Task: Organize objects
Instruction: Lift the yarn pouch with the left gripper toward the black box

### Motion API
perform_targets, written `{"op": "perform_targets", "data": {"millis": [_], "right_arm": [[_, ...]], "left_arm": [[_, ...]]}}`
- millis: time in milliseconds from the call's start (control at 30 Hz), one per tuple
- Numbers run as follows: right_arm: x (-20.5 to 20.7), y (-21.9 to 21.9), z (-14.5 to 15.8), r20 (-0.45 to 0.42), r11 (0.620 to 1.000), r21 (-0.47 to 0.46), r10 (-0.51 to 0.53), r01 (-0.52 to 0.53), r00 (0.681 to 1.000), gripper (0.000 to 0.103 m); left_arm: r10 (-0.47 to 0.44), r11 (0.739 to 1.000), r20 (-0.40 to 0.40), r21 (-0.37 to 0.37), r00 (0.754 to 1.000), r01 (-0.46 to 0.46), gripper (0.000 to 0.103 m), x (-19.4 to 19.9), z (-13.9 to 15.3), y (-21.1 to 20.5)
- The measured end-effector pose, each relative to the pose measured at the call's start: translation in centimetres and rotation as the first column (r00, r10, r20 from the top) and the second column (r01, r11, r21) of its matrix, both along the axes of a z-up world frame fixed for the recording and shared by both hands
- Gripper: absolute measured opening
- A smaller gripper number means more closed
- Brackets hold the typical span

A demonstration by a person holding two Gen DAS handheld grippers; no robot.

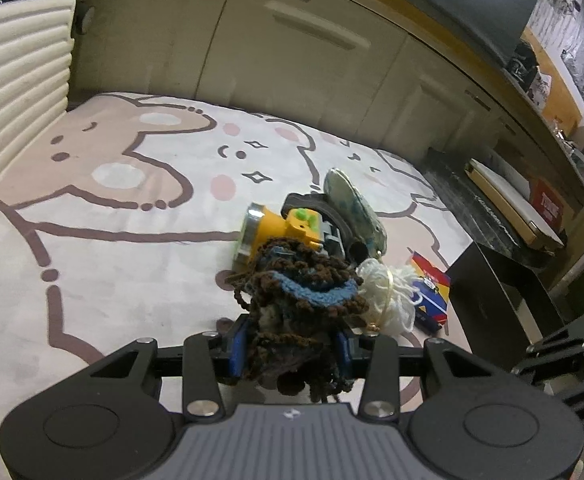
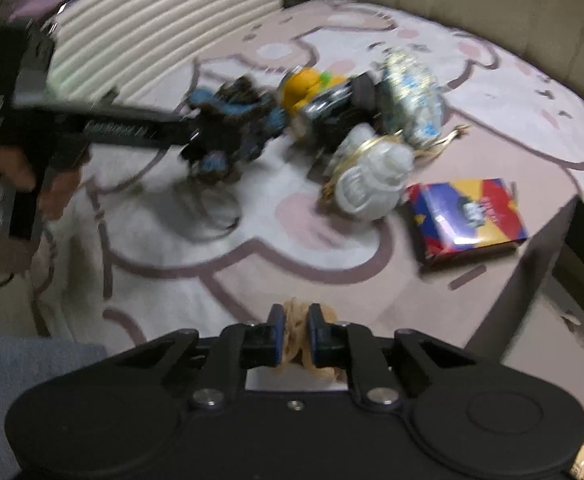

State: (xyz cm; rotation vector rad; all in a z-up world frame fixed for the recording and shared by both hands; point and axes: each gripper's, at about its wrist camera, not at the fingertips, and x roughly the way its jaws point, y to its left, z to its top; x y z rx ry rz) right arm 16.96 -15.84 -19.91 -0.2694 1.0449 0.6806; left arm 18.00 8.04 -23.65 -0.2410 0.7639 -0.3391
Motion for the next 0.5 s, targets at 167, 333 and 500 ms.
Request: {"op": "perform_targets", "data": {"millis": [167,333,500], "right_arm": [[0.6,-1.2,1.9,0.063,0.995,0.062,-0.087,0.083,0.994,0.012],[1.2,-2.5,4.0,0.112,0.977,0.135,-0.18,0.164,0.977,0.012],[1.2,-4.3,6.1,0.156,0.955,0.204,-0.25,0.217,0.956,0.012]], "left_arm": [[0.01,0.999,0.019,0.03,1.0,-0.011,0.042,-0.2,1.6,-0.3],[0.007,0.999,0.059,0.033,0.998,-0.009,0.042,-0.2,4.5,-1.0],[0.006,0.999,0.095,0.036,0.995,-0.01,0.043,-0.3,7.0,-1.9]]}}
